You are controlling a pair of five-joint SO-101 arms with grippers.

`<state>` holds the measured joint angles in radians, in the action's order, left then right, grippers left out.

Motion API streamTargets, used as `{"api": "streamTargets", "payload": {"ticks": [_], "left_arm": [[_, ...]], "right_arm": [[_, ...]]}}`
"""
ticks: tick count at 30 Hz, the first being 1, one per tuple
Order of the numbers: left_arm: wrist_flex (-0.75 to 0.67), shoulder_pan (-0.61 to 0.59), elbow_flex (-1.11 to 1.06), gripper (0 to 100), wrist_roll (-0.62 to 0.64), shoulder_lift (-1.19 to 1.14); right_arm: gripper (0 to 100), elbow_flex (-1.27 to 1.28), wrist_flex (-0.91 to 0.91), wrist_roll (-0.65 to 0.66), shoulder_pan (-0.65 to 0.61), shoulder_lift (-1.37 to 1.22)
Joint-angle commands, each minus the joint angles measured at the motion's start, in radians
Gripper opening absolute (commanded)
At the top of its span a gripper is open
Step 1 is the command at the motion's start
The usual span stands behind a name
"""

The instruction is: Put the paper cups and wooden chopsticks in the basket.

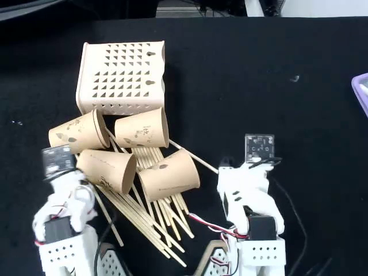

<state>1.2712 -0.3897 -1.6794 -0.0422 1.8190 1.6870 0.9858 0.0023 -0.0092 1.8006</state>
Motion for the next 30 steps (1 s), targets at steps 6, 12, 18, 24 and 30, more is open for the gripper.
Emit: {"api": "streamTargets", "payload": {"ticks": [6,12,18,24,30], "left_arm": [[-0.057,-0.398,0.354,3,-0.440,0.005],[-0.293,-0.460,0.542,6,-0.428,0.005],[-0.473,-0.453,0.705,25,-0.250,0.002],[-0.532,-0.346,0.800,24,-0.175,-0.149],[-0.436,-0.191,0.895,24,-0.170,-0.557]], "right_arm": [[3.0,-0.277,-0.155,0.339,0.023,0.094],[3.0,-0.613,-0.078,0.419,0.023,0.088],[13.4,-1.047,0.049,0.410,0.021,-0.124],[15.6,-1.504,0.241,0.265,0.017,-0.556],[15.9,-1.601,0.310,0.037,0.015,-0.903]]}}
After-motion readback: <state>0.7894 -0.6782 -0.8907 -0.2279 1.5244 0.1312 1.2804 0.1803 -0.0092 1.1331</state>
